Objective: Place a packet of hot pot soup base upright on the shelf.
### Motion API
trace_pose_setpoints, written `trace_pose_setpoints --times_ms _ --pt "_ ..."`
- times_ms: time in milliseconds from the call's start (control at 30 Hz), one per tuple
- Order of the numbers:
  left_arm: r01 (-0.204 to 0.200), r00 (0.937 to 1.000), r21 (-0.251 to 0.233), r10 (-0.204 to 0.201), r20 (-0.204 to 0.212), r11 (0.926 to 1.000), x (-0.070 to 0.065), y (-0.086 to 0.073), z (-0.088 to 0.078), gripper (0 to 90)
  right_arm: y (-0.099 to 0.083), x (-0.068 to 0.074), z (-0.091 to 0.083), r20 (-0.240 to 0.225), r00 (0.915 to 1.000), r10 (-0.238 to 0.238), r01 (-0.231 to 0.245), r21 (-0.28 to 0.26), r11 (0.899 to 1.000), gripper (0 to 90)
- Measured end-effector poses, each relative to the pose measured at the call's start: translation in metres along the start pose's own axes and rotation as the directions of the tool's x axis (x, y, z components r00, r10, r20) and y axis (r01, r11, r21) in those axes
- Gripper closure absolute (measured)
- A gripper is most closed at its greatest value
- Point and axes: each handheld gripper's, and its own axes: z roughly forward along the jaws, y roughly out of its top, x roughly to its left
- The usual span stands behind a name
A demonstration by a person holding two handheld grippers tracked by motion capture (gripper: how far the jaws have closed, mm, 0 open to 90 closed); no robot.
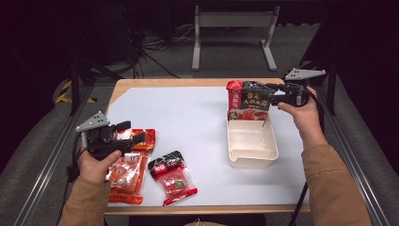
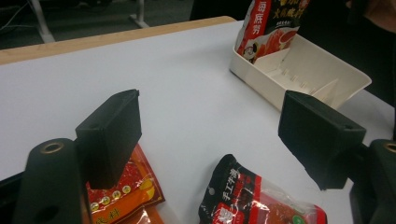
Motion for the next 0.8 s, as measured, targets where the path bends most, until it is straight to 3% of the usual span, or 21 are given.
trace_pose_setpoints --times_ms 33,267,533,800 --pt "-0.008 1.0000 0.000 0.008 -0.004 1.0000 0.001 0.000 0.000 22.1 0.000 0.002 -0.006 0.040 0.9992 -0.003 0.003 -0.006 1.000 38.8" --pt "0.008 0.9999 -0.009 -0.008 -0.011 0.9999 0.010 -0.002 -0.008 21.3 0.005 0.010 -0.032 0.102 0.9947 -0.016 0.020 -0.033 0.999 37.1" --pt "-0.016 0.9993 -0.011 0.016 -0.034 0.9998 0.015 -0.003 -0.013 21.7 0.006 0.024 -0.051 0.111 0.9937 0.013 -0.013 -0.001 1.000 38.8" --pt "-0.046 0.9969 0.002 0.046 -0.064 0.9989 0.019 -0.004 -0.020 21.8 0.004 0.050 -0.063 0.079 0.9968 -0.001 0.004 -0.038 0.999 39.4"
